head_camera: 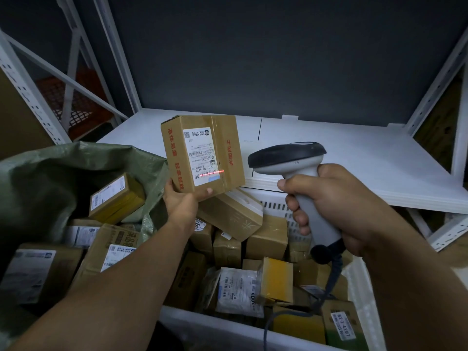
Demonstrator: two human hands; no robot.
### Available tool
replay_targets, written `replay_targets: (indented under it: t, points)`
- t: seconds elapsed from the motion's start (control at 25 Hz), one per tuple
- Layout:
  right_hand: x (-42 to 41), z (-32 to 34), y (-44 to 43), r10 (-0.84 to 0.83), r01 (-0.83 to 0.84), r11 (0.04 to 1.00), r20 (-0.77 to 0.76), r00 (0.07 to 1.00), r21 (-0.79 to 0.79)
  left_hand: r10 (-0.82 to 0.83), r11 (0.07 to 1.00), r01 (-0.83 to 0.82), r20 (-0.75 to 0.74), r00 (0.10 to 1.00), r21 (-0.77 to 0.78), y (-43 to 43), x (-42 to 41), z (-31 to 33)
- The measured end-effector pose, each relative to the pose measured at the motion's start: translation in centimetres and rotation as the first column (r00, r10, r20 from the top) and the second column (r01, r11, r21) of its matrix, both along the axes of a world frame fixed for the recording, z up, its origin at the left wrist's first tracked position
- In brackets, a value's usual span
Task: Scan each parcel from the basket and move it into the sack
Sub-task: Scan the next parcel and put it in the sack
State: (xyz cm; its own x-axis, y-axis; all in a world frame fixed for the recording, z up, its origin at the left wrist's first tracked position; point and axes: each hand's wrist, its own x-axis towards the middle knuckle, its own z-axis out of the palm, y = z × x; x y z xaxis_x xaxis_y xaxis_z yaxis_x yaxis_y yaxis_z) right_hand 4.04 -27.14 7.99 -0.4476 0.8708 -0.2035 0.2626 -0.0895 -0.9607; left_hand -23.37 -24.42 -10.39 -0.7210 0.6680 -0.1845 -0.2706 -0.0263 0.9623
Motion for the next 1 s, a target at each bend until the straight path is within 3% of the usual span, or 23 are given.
replay_targets:
  t: [0.52,0.84,1.0]
  points:
    - [0.6,0.5,0.0,0.01,-0.009,1.0,-0.022,1.0,0.02,0.006,1.0,-0.008,0.116,0.993,0.018,-0.4,0.0,0.7]
    - [-1.9,0.6,0.0,-0.018,0.027,0.997,-0.114,0.993,0.076,-0.036,0.972,-0.049,0.354,0.934,0.229,-2.0,0.7,4.6]
    - [-4.5,0.1,0.0,0.012,-0.003,0.997,-0.118,0.993,0.072,0.049,0.909,-0.213,0.416,0.908,0.358,-4.0,0.4,7.2]
